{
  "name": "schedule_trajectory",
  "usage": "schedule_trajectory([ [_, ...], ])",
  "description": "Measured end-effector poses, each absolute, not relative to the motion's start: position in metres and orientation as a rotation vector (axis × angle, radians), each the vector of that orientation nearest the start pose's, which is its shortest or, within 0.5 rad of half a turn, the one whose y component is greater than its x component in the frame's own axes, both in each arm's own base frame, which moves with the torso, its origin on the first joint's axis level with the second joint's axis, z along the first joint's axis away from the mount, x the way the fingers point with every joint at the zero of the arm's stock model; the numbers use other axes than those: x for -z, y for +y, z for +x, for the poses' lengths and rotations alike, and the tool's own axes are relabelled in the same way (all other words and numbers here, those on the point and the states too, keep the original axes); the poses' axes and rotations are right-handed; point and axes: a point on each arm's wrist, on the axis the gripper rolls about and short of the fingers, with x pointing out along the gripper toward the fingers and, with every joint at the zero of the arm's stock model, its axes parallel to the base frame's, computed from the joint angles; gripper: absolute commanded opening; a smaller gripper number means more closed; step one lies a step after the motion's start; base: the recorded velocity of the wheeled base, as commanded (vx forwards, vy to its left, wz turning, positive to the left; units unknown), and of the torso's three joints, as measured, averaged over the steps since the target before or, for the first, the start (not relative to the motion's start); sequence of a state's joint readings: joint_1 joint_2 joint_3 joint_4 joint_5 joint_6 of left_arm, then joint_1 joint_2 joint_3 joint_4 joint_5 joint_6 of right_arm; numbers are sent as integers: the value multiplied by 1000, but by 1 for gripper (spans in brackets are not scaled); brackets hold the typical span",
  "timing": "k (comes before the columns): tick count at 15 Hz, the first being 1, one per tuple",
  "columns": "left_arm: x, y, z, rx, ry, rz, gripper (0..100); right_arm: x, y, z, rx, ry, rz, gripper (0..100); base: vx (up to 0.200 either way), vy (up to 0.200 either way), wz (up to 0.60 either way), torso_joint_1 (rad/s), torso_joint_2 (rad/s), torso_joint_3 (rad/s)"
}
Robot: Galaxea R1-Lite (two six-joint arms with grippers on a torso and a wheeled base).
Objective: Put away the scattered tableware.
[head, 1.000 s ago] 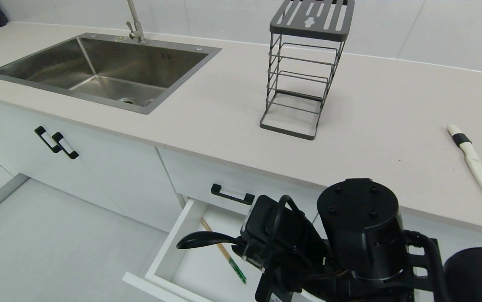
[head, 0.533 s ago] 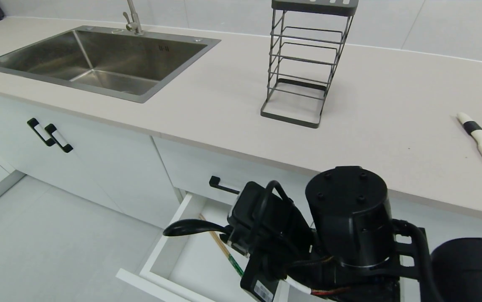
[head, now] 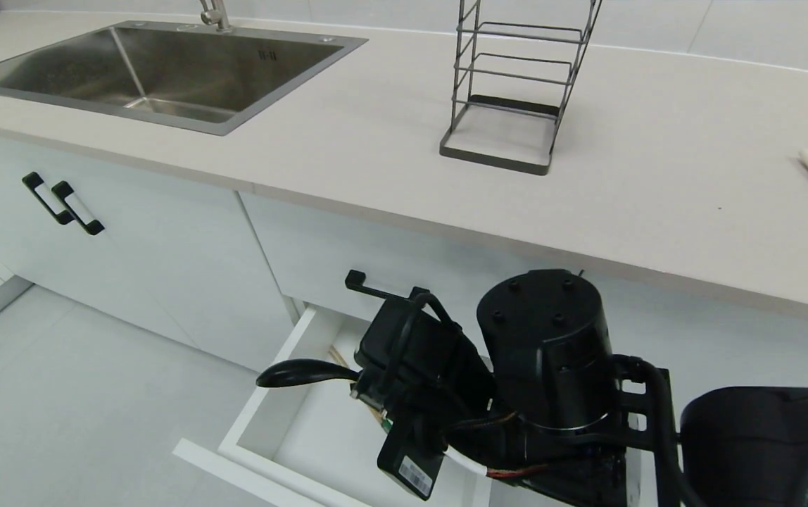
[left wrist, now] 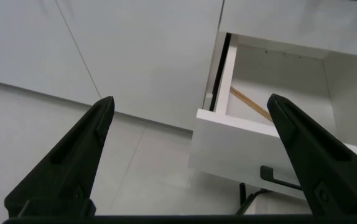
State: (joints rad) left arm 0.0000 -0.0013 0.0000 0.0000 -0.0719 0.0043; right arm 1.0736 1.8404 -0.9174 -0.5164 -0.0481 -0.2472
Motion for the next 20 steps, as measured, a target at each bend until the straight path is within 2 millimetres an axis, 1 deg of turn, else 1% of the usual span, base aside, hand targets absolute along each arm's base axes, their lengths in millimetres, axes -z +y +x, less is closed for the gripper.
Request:
schedule_trajectory([
  [6,-75,-2,-23,72,-1,4,100,-153,301,160,-1066,239,-451,0,0,0,0,-180,391,191],
  [9,-75,-2,-23,72,-1,4,100,-150,302,161,-1067,250,-449,0,0,0,0,-28,85,61],
  [12,-75,-2,-23,72,-1,4,100,-156,309,164,-1063,241,-443,0,0,0,0,0,0,0],
  [14,-75,-2,-23,72,-1,5,100,-156,311,165,-1067,229,-463,0,0,0,0,0,0,0],
  [17,-75,-2,-23,72,-1,4,100,-148,312,161,-1084,245,-487,0,0,0,0,0,0,0],
  [20,-75,-2,-23,72,-1,4,100,-131,316,160,-1089,295,-513,0,0,0,0,0,0,0],
])
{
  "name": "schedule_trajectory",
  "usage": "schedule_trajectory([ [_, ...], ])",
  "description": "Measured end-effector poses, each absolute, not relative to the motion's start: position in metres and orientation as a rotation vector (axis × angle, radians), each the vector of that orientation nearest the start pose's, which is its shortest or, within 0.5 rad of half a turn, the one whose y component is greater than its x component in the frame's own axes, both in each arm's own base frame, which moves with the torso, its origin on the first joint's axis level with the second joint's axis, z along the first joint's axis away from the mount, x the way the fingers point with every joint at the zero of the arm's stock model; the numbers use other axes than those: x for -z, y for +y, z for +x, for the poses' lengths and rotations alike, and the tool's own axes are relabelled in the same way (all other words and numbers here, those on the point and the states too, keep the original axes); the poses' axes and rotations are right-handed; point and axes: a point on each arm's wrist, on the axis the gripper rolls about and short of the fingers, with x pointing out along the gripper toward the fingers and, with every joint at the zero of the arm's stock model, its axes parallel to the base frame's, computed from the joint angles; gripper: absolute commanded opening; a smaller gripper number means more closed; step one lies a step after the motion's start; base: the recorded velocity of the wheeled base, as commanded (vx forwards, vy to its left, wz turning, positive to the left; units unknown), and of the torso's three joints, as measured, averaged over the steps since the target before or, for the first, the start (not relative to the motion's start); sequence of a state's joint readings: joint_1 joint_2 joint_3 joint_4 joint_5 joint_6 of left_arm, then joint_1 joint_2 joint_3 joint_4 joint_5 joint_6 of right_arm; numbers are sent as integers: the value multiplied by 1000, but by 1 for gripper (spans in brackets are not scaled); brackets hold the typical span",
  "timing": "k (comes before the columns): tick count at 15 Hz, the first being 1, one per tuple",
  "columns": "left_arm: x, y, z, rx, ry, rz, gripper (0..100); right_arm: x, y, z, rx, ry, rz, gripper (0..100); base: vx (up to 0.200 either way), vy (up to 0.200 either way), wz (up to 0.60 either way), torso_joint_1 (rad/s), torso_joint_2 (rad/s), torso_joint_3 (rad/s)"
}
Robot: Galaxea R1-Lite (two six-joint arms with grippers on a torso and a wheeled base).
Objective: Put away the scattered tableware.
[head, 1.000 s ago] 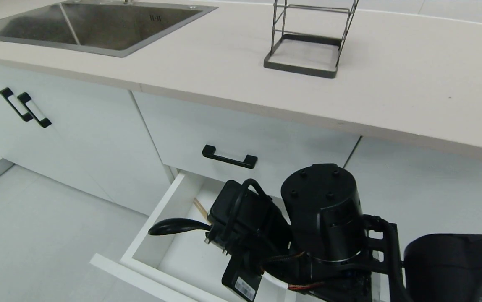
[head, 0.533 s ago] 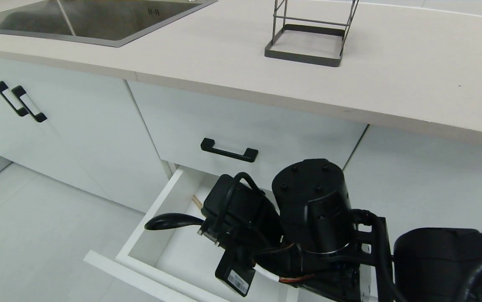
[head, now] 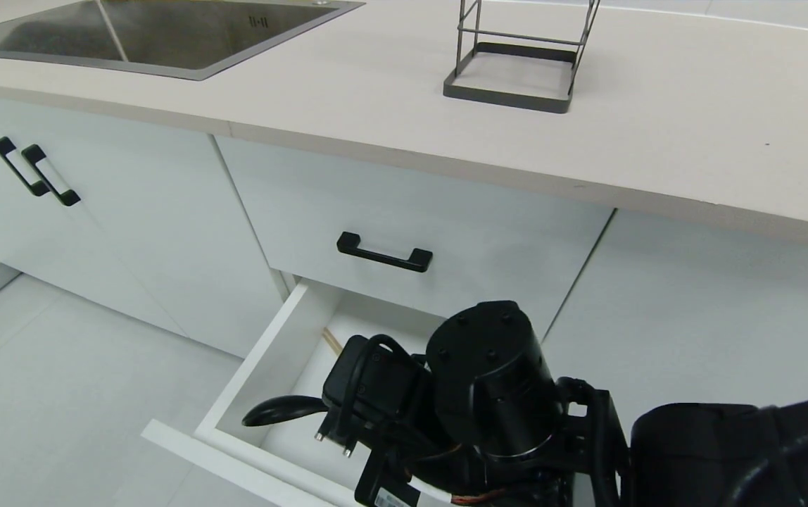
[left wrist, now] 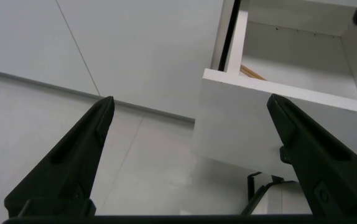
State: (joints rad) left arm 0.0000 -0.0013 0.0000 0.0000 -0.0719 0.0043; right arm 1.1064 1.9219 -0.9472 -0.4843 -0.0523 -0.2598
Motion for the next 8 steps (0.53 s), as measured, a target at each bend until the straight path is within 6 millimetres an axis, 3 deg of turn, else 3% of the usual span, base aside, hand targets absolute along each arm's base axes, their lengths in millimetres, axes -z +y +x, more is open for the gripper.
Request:
schedule_trajectory([
  [3,-75,-2,-23,72,-1,5,100,-122,320,170,-989,295,-530,0,0,0,0,0,0,0],
  [8,-75,-2,-23,72,-1,4,100,-117,353,198,-933,250,-483,0,0,0,0,0,0,0],
])
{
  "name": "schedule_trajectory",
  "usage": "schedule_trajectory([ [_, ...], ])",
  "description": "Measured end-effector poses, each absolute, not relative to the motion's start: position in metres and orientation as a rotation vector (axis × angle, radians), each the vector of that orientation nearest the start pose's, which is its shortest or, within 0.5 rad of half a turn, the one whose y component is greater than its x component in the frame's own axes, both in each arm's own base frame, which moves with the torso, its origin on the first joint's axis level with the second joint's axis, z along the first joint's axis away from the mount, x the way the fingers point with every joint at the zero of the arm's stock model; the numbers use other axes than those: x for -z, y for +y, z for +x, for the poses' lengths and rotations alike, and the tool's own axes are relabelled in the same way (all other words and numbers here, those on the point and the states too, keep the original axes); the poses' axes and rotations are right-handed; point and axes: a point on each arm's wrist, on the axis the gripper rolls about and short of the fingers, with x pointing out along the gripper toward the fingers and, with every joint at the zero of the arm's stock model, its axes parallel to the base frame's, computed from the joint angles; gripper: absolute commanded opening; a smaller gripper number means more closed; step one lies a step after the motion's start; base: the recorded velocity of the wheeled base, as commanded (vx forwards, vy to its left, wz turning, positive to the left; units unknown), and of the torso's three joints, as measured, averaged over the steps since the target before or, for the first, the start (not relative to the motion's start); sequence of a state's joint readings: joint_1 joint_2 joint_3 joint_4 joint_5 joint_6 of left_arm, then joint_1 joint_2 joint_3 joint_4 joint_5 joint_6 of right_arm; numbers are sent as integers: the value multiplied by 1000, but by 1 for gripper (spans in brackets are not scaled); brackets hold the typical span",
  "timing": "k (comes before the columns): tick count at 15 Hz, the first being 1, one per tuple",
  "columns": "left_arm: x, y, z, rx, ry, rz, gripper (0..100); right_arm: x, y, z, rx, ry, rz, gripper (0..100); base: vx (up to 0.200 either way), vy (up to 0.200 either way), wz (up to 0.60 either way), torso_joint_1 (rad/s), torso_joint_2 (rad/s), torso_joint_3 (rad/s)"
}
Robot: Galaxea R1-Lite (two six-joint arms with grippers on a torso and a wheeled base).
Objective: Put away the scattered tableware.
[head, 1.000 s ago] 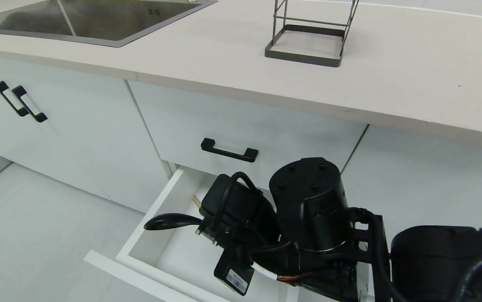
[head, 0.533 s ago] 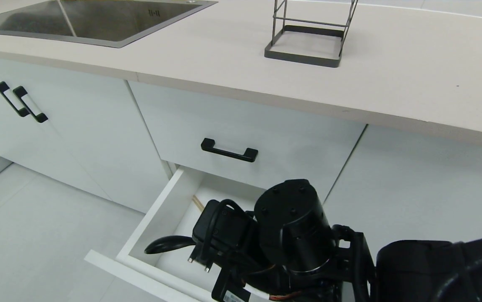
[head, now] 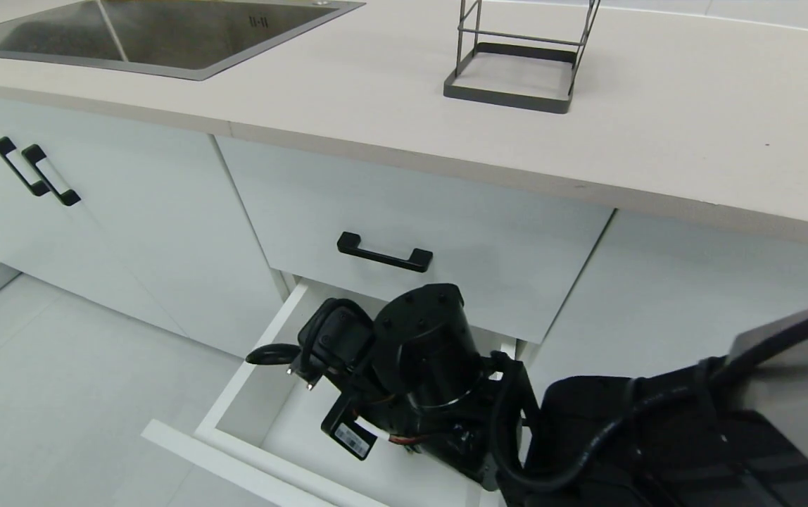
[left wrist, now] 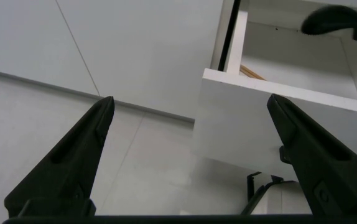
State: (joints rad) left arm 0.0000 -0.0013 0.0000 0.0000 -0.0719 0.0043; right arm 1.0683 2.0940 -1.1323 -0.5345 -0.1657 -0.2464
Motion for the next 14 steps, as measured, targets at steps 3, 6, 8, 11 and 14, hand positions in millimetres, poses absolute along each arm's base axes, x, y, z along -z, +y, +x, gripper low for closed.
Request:
schedule_trajectory([
  [3,-75,-2,-23,72,-1,5,100,-102,362,216,-906,269,-482,0,0,0,0,0,0,0],
  [6,-75,-2,-23,72,-1,5,100,-88,358,226,-883,308,-500,0,0,0,0,0,0,0],
  [8,-75,-2,-23,72,-1,4,100,-82,355,231,-869,327,-507,0,0,0,0,0,0,0],
  [11,-75,-2,-23,72,-1,5,100,-71,352,236,-857,352,-519,0,0,0,0,0,0,0],
  [14,-75,-2,-23,72,-1,4,100,-62,354,239,-856,368,-530,0,0,0,0,0,0,0],
])
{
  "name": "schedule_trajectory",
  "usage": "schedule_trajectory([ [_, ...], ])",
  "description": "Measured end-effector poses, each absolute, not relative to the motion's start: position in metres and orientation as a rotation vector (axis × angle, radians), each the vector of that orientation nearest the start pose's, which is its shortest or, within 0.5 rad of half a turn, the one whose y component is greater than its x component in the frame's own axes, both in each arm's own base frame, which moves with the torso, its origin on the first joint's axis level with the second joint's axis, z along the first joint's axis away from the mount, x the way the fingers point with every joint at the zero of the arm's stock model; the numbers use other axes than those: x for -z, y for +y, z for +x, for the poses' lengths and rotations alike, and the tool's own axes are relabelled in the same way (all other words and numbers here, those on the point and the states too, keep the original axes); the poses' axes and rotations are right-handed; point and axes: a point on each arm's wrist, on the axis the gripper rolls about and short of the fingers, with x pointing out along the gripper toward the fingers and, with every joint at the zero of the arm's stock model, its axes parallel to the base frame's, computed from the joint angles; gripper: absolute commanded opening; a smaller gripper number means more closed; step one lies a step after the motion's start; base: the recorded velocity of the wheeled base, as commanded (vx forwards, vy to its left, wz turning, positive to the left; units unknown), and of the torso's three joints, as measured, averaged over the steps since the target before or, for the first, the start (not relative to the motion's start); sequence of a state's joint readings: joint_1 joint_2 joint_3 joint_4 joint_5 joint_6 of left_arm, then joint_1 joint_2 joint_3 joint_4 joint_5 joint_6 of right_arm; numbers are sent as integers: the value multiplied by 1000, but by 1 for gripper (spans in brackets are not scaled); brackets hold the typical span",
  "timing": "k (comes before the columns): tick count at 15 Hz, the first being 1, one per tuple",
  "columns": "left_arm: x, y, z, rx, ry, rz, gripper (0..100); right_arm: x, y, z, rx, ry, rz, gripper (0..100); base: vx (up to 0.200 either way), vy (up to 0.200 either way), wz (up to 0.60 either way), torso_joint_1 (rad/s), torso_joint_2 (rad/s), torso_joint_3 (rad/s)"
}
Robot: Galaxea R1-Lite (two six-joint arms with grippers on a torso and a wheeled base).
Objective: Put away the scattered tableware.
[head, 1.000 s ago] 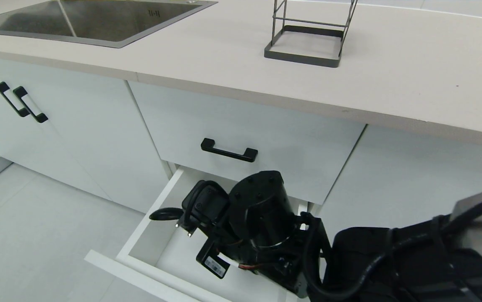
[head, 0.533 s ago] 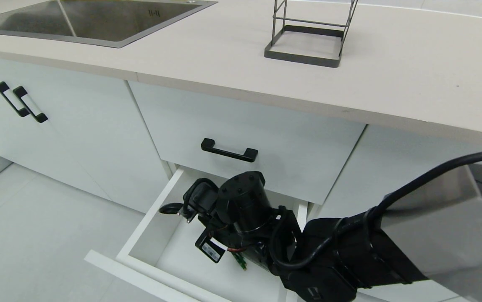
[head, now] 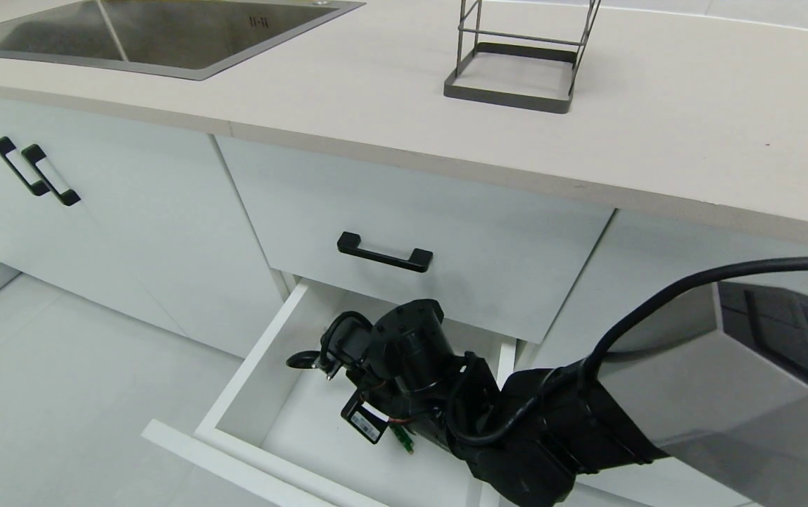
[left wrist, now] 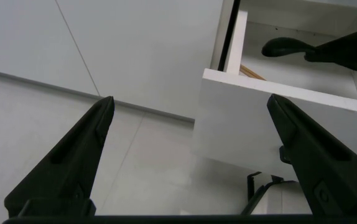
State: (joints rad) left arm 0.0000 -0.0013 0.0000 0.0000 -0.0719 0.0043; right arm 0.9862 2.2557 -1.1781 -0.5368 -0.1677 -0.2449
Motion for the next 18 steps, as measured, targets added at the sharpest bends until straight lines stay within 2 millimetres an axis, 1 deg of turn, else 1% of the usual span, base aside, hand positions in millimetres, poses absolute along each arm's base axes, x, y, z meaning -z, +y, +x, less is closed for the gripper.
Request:
schedule_trajectory([
  [9,-75,-2,-23,72,-1,4,100,-35,357,243,-857,417,-565,0,0,0,0,0,0,0],
  [18,-75,-2,-23,72,-1,4,100,-14,365,255,-849,434,-576,0,0,0,0,0,0,0],
])
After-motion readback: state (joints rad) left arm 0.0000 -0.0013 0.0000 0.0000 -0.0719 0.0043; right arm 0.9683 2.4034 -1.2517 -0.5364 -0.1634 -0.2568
